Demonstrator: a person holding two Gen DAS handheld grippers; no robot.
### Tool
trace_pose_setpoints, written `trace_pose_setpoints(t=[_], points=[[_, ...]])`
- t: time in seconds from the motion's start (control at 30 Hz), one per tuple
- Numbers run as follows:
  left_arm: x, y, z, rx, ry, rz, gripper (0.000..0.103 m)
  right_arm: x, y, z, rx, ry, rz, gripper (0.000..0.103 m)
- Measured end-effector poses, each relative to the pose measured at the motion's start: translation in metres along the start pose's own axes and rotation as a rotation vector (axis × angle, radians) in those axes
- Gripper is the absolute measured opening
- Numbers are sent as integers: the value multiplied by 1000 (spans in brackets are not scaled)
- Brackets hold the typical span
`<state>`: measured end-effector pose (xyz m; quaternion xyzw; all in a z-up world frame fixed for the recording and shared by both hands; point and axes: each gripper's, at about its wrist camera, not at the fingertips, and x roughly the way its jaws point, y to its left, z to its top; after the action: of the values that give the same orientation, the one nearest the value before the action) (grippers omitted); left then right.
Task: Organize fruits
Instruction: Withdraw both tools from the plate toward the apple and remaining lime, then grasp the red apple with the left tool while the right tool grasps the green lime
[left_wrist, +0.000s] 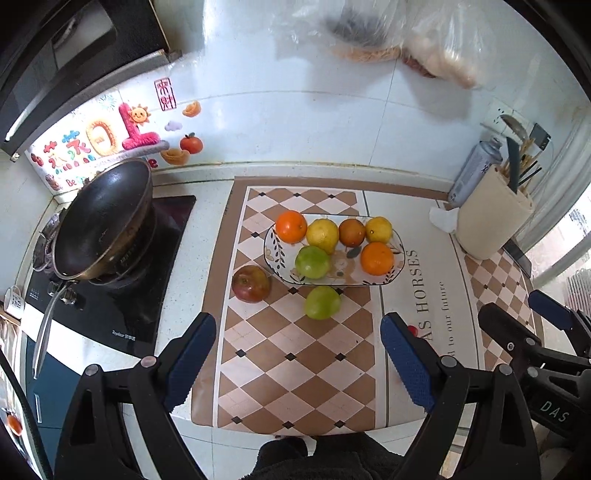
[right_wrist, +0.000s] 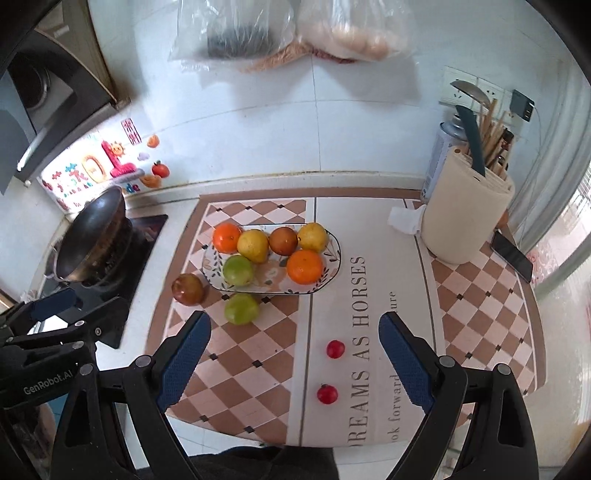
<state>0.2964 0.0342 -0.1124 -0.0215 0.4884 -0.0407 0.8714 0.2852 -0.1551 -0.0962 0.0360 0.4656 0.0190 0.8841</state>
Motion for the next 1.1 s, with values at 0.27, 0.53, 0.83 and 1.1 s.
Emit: trace_pose_setpoints(t=[0.27, 0.53, 0.83, 1.1], points=[[-14, 1, -3, -3, -19, -7, 91, -18, -5, -4, 23, -22, 6, 94], [1, 7, 4, 14, -9, 19, 102, 12, -10, -2, 42, 21, 100, 93], [83, 60, 10, -47, 127, 202, 103, 127, 18, -10, 15, 221, 217, 73], [177, 100, 12, -185, 335, 162, 102, 243, 47, -6, 34, 389, 269, 73]])
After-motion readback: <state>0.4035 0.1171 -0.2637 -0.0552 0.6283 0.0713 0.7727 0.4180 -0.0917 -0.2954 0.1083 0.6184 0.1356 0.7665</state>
